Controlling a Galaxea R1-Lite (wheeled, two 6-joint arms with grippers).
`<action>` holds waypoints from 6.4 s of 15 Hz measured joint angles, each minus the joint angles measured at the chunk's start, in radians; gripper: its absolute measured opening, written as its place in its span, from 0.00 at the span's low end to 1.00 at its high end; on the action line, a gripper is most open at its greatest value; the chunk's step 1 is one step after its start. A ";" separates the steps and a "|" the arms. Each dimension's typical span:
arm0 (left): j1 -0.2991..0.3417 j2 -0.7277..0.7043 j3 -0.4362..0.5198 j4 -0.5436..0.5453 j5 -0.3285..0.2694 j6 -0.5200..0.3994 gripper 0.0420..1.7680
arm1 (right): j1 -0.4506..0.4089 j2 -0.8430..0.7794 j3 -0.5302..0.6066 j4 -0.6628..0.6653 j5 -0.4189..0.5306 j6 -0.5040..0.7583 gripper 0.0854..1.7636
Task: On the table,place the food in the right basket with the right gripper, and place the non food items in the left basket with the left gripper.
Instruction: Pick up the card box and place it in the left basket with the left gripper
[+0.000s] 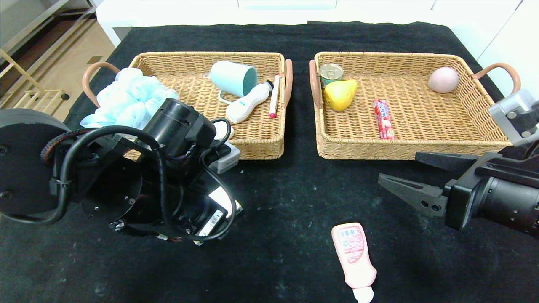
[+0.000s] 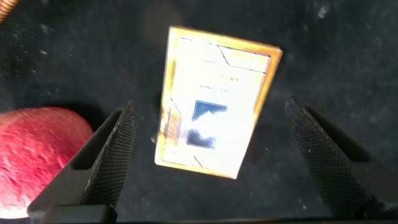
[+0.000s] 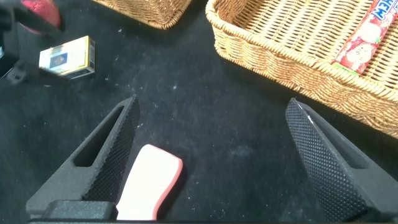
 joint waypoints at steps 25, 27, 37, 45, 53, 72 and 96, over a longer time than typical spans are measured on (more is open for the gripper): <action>0.016 0.039 0.024 -0.014 -0.001 -0.009 0.58 | 0.006 0.008 0.007 -0.001 0.000 0.000 0.97; 0.016 0.041 0.023 -0.014 -0.001 -0.009 0.58 | 0.005 0.008 0.006 -0.003 0.000 0.000 0.97; 0.006 -0.007 0.022 -0.011 -0.003 -0.013 0.57 | 0.011 0.010 0.010 -0.005 0.000 0.000 0.97; 0.010 -0.084 -0.047 -0.171 0.002 -0.048 0.57 | 0.011 0.018 0.011 -0.005 0.000 0.000 0.97; 0.039 -0.004 -0.296 -0.241 0.006 -0.092 0.57 | 0.009 0.016 0.010 -0.008 0.000 0.000 0.97; 0.151 0.256 -0.589 -0.312 0.030 -0.114 0.57 | -0.001 0.011 0.006 -0.010 0.001 0.000 0.97; 0.121 0.127 -0.415 -0.301 0.039 -0.117 0.94 | 0.003 0.012 0.007 -0.008 0.002 0.000 0.97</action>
